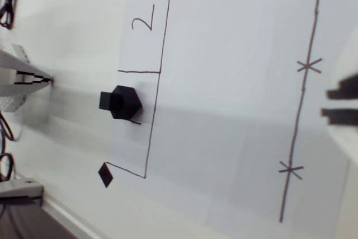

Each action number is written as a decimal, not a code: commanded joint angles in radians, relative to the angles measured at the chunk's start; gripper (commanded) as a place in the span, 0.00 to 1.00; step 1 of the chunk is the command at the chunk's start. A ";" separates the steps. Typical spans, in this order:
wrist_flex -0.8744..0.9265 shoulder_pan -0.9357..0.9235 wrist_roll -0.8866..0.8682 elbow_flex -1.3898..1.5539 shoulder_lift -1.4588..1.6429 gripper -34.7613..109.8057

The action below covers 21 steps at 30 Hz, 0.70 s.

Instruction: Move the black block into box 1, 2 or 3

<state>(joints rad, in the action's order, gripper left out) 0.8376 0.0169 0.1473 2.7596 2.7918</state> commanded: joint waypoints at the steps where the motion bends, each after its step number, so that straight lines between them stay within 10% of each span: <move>1: -0.005 -0.003 0.021 0.057 0.094 0.24; 21: 0.006 -0.029 0.052 0.333 0.434 0.24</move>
<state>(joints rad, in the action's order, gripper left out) 0.8376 -0.0015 0.1779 3.0726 3.1861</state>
